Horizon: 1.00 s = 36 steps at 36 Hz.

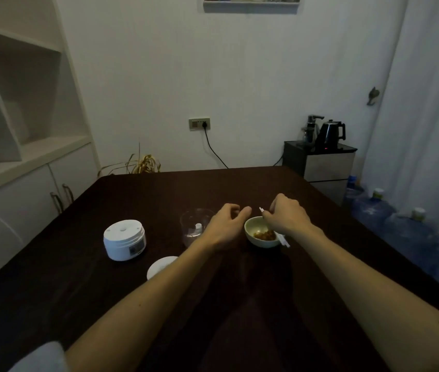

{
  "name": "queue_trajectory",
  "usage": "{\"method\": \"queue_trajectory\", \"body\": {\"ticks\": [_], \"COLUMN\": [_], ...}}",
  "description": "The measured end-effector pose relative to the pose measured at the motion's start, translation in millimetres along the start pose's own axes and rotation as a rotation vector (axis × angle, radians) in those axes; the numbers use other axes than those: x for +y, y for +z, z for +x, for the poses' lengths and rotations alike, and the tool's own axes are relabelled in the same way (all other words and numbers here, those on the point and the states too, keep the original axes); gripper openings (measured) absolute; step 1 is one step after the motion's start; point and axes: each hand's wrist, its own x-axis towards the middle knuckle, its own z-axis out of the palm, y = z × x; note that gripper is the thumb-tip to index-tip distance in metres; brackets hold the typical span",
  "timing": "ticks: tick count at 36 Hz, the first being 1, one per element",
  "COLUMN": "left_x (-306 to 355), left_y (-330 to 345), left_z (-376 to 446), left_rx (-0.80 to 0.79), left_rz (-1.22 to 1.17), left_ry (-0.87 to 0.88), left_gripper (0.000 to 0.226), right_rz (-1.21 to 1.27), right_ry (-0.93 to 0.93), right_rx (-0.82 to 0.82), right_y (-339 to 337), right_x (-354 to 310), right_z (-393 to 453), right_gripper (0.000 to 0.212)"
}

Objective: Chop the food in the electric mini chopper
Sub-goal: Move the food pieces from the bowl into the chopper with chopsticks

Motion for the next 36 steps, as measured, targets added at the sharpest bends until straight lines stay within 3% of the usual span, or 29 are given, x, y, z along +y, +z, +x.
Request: {"method": "queue_trajectory", "body": {"ticks": [10,17,24,32,36], "left_x": [-9.2,-13.1,-15.6,-13.1,-12.8], "left_y": [24.4,33.6,39.3,37.4,36.1], "left_z": [14.3,21.1,23.9,24.3,23.6], "left_rx": [-0.055,-0.060,-0.043,-0.041,-0.037], "left_rz": [0.118,0.125,0.162,0.196,0.198], "left_ry": [-0.103,-0.128,-0.160,-0.179,-0.153], "left_gripper": [0.069,0.053,0.056,0.053,0.052], "right_rz": [-0.045,0.172,0.371,0.257,0.192], "right_ry": [0.209,0.269,0.339,0.277,0.272], "right_rx": [-0.097,-0.241,-0.327,-0.222,-0.111], "right_y": [5.9,4.6,-2.4,-2.6,-1.3], "right_x": [29.3,36.7,36.2,39.3,42.2], "right_z": [3.3,2.3,-1.5,2.4,7.0], "right_gripper": [0.069,0.055,0.028,0.016,0.022]}}
